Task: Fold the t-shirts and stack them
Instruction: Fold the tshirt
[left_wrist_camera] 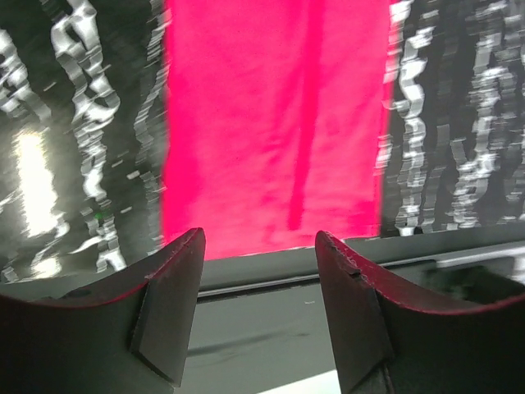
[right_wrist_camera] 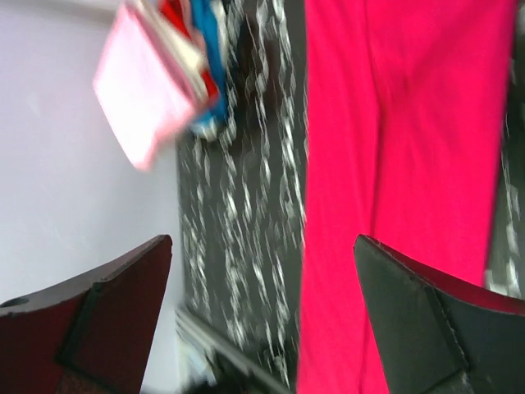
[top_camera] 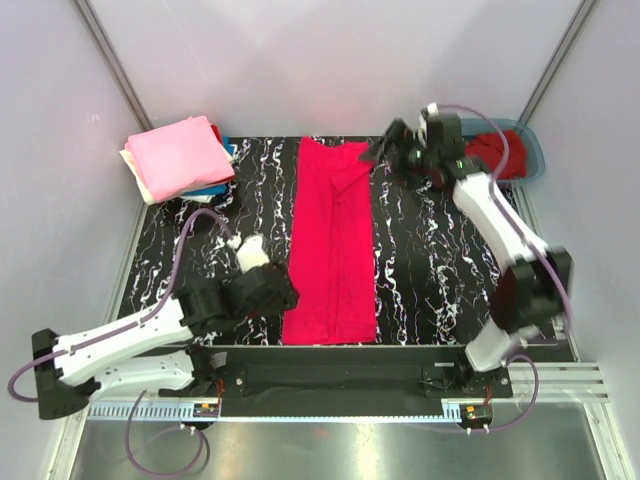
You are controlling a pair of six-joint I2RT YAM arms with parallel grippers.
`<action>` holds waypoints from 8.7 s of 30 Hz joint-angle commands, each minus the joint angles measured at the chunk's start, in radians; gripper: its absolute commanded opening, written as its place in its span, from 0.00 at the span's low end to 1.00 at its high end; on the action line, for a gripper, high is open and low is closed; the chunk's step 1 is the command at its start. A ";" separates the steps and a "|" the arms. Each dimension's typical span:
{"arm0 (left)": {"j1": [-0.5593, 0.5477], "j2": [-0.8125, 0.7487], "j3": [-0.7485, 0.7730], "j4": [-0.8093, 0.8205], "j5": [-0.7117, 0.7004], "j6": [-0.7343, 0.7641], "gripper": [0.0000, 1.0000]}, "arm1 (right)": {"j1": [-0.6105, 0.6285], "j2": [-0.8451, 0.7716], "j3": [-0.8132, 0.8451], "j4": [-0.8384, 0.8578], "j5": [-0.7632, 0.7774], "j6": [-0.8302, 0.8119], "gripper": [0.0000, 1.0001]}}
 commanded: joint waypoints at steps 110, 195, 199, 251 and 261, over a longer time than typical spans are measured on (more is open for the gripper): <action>0.388 0.350 0.187 0.175 0.300 0.348 0.00 | 0.209 -0.244 -0.281 -0.475 0.319 -0.198 0.00; 0.734 0.489 -0.062 0.532 0.692 0.479 0.62 | -0.037 0.060 -0.559 -0.061 -0.173 -0.289 0.67; 0.699 0.496 -0.121 0.609 0.689 0.450 0.60 | -0.021 0.106 -0.563 -0.045 -0.180 -0.289 0.61; 0.113 -0.113 -0.348 0.238 0.310 0.033 0.00 | 0.258 -0.765 -1.070 -0.154 -0.086 0.140 0.00; 0.037 -0.139 -0.201 0.079 0.231 0.019 0.00 | 0.295 -0.872 -0.957 -0.340 0.069 0.147 0.00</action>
